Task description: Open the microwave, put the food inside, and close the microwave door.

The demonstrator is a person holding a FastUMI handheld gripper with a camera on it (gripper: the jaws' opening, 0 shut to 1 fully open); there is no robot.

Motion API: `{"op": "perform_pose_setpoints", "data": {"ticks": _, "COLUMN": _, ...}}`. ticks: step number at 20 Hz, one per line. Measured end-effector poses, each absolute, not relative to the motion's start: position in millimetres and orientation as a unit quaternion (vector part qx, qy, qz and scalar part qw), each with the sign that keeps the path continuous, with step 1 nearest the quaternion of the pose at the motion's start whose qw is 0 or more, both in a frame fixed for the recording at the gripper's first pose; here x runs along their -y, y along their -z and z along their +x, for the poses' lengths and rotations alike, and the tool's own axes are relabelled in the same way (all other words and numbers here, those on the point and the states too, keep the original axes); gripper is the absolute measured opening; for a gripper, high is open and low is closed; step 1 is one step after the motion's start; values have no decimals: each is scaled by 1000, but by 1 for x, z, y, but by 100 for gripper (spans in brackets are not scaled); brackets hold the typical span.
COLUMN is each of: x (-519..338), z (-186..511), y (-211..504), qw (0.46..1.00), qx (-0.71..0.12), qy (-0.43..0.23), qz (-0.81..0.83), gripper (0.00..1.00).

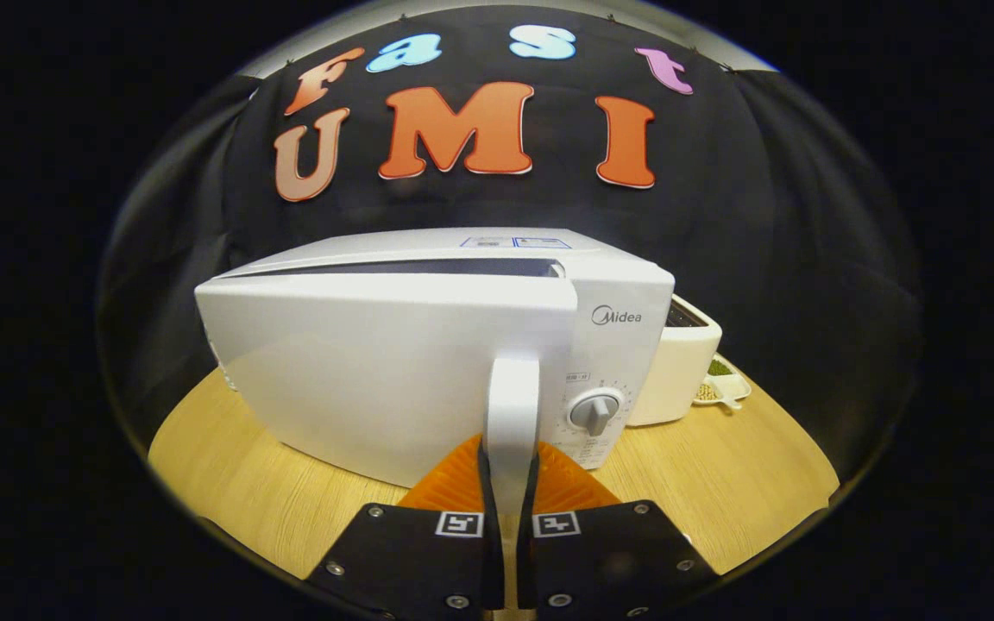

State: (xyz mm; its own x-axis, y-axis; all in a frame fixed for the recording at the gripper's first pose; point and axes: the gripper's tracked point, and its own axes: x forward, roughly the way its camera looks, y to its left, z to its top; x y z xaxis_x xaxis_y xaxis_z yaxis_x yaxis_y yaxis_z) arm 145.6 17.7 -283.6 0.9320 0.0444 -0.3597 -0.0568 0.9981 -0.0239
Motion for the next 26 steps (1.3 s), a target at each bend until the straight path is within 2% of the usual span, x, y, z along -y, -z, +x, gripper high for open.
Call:
{"op": "perform_pose_setpoints", "data": {"ticks": 6, "x": -46, "z": 72, "y": 288, "qw": 978, "qx": -209, "qy": -14, "qz": -9, "gripper": 6}}
{"op": "perform_pose_setpoints", "data": {"ticks": 14, "x": -110, "z": -6, "y": 289, "qw": 970, "qx": -237, "qy": -59, "qz": -12, "gripper": 7}}
{"op": "perform_pose_setpoints", "data": {"ticks": 26, "x": -233, "z": -82, "y": 290, "qw": 958, "qx": -272, "qy": -88, "qz": -25, "gripper": 8}}
